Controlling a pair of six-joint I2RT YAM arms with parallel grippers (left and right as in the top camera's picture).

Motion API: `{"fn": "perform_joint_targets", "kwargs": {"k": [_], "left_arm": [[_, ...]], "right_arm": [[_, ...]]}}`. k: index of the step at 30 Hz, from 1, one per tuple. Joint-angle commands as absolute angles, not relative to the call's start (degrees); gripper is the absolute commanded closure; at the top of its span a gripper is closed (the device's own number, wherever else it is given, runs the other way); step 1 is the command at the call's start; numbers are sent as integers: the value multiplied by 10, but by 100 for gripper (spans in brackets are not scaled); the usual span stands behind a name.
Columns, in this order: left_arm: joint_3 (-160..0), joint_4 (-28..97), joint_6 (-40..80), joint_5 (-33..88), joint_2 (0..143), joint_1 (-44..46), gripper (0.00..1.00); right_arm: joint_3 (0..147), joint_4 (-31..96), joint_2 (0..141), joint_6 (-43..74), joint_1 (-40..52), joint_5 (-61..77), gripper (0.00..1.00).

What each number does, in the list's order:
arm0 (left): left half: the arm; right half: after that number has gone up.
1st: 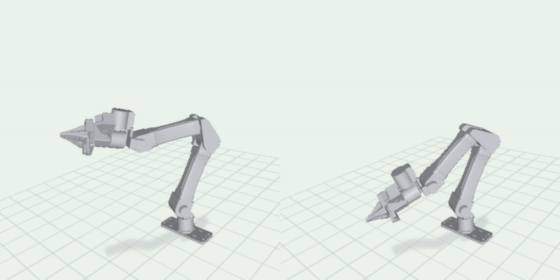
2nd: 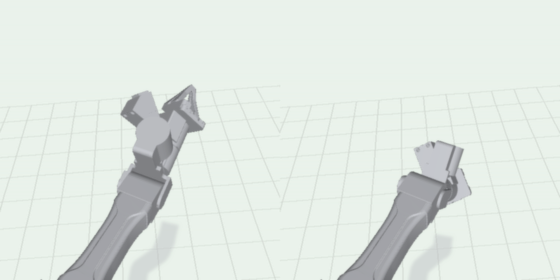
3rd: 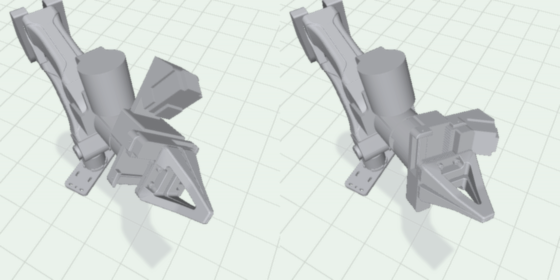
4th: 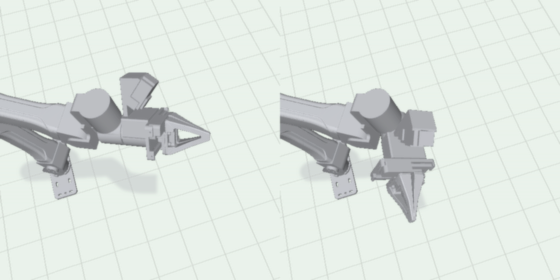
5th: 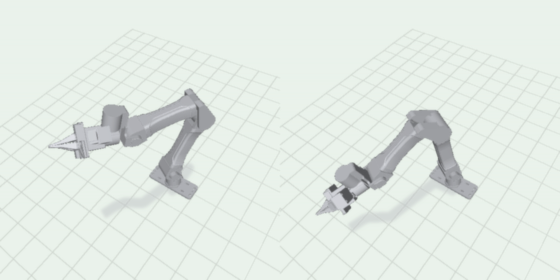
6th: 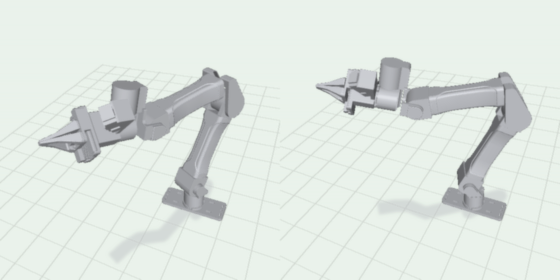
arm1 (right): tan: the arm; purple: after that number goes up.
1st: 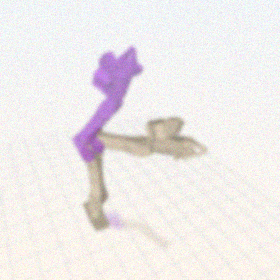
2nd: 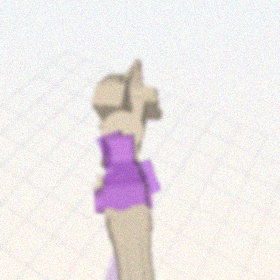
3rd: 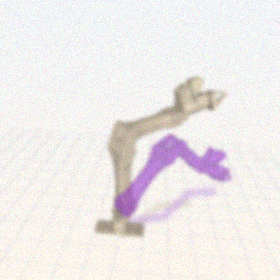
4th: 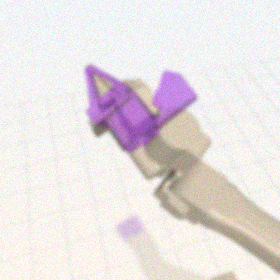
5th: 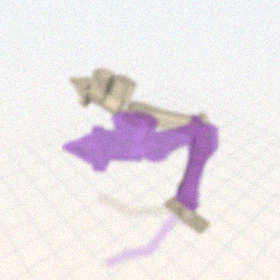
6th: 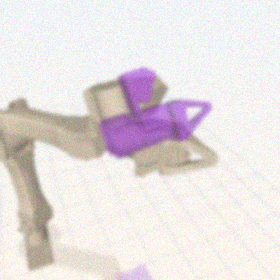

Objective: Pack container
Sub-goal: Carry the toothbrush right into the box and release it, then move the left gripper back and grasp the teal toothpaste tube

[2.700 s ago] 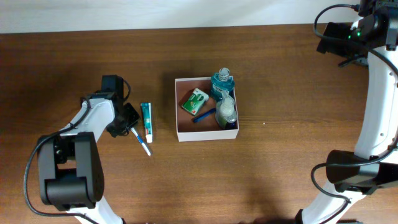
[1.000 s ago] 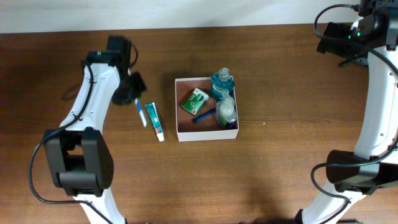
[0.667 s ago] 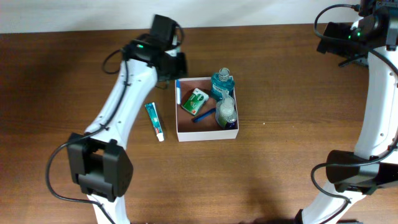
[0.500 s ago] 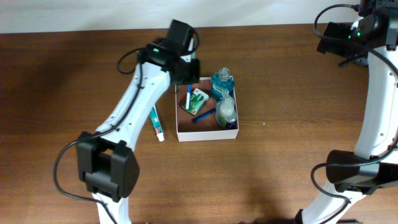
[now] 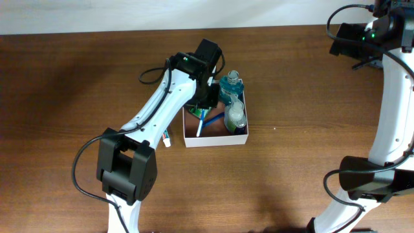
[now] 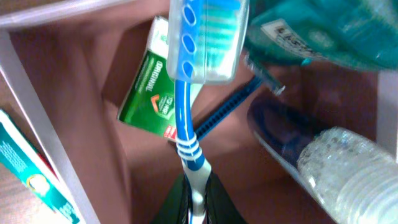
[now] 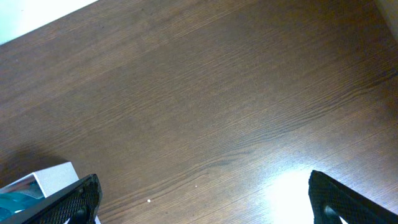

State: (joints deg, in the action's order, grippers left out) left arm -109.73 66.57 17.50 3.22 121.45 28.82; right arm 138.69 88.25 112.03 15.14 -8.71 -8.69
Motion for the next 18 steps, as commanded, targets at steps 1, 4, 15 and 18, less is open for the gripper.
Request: {"fn": "perform_joint_targets", "kwargs": {"k": [1, 4, 15, 18], "left_arm": [[-1099, 678, 166, 37, 1218, 287, 99], [-1099, 681, 166, 37, 1218, 287, 93], [-1138, 701, 166, 37, 1217, 279, 26], [-1186, 730, 167, 36, 1216, 252, 31]], "right_arm": [[1390, 881, 1120, 152, -91, -86, 1], [1390, 881, 1120, 152, -91, -86, 1], [1390, 881, 1120, 152, -91, -86, 1], [1390, 881, 1120, 152, -91, -86, 1]]}}
